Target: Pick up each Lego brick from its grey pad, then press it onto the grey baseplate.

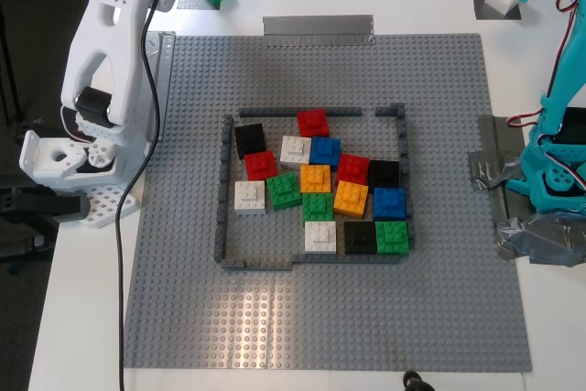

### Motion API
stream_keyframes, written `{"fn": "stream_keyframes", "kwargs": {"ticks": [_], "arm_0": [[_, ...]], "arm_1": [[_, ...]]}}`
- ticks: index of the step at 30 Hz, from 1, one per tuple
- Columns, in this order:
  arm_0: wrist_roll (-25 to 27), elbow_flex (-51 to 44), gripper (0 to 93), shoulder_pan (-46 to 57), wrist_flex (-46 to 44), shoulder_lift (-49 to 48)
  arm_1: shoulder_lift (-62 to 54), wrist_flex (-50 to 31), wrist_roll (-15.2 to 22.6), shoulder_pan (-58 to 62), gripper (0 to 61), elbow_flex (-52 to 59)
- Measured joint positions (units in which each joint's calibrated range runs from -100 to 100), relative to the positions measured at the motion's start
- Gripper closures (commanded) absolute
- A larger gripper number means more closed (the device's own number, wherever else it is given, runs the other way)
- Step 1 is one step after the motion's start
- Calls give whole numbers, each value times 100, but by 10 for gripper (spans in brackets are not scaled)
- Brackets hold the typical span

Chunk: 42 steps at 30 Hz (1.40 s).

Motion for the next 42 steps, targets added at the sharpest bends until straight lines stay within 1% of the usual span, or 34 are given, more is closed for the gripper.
{"fn": "stream_keyframes", "kwargs": {"ticks": [4, 9, 13, 16, 21, 37, 41, 42], "arm_0": [[0, -10, 716, -111, 0, 85], [-47, -156, 716, -148, -200, 609], [-115, -390, 716, -133, -522, 981], [-115, -673, 716, -111, -548, 1124], [-136, -790, 716, -111, -574, 1352], [-167, -810, 724, -111, -591, 1530], [-178, -810, 762, -111, -696, 1530], [-178, -810, 778, -111, -713, 1530]], "arm_1": [[43, -137, 0, 27, 393, 0], [78, -306, 0, 27, 392, 0], [78, -322, 0, 27, 389, -97], [78, -322, 0, 27, 389, -232], [95, -290, -59, 0, 390, -300], [242, -290, -137, -164, 396, -300], [242, -290, -137, -164, 408, -300], [242, -290, -137, -164, 439, -300]]}}
